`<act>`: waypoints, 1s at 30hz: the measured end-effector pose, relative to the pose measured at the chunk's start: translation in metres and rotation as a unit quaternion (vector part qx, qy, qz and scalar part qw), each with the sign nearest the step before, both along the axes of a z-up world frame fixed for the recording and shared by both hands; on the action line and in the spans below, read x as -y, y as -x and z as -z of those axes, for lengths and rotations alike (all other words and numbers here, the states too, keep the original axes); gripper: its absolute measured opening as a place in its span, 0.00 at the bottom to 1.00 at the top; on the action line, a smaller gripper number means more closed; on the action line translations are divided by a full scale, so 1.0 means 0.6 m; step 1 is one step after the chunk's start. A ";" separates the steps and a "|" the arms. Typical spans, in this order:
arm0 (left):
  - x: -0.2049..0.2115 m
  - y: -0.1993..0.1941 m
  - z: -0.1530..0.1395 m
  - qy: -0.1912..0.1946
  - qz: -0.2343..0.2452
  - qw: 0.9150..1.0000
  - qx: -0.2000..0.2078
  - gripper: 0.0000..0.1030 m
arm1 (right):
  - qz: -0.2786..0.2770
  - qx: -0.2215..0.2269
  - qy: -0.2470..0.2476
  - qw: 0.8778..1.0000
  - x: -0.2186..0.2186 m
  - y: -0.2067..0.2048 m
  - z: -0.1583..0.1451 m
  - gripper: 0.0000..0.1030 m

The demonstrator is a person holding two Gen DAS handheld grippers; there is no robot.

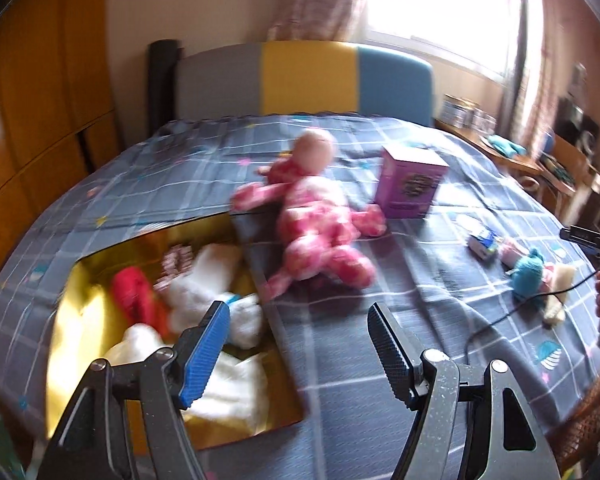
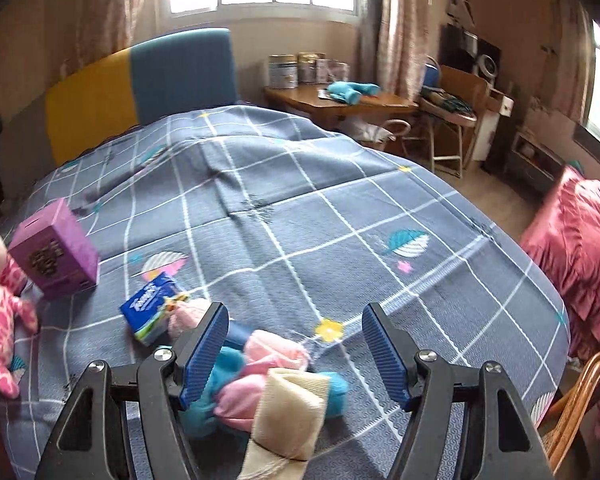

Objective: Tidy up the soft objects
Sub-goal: 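Grasp the teal fuzzy plush with the left gripper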

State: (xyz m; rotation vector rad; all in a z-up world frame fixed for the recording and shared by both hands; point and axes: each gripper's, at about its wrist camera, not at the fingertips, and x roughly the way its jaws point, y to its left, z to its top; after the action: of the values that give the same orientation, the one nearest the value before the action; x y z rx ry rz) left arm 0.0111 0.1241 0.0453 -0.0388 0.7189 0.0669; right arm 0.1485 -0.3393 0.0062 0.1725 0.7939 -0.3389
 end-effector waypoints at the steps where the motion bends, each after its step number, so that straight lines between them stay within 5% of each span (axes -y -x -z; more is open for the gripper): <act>1: 0.012 -0.011 0.000 -0.001 0.011 1.000 -0.002 0.70 | 0.012 -0.003 -0.013 1.000 0.012 0.004 0.008 0.68; 10: 0.176 -0.141 0.019 0.019 0.133 0.990 -0.038 0.71 | 0.040 0.038 -0.074 0.996 0.037 0.021 -0.003 0.68; 18: 0.369 -0.234 0.064 0.047 0.273 0.958 -0.073 0.76 | 0.058 0.040 -0.126 0.990 0.064 0.026 0.008 0.68; 27: 0.525 -0.300 0.117 0.065 0.363 0.922 -0.121 0.81 | 0.059 0.029 -0.163 0.984 0.076 0.021 0.023 0.68; 29: 0.545 -0.303 0.130 0.071 0.372 0.916 -0.128 0.78 | 0.065 0.027 -0.172 0.983 0.081 0.021 0.027 0.68; 30: 0.553 -0.308 0.138 0.078 0.374 0.914 -0.135 0.65 | 0.068 0.027 -0.177 0.982 0.084 0.021 0.029 0.68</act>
State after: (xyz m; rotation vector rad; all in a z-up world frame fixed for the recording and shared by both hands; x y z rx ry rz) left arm 0.1958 -0.2076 -0.0376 0.0966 0.9740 -0.7339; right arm 0.1358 -0.3899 -0.0114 0.5692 0.7856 -0.3176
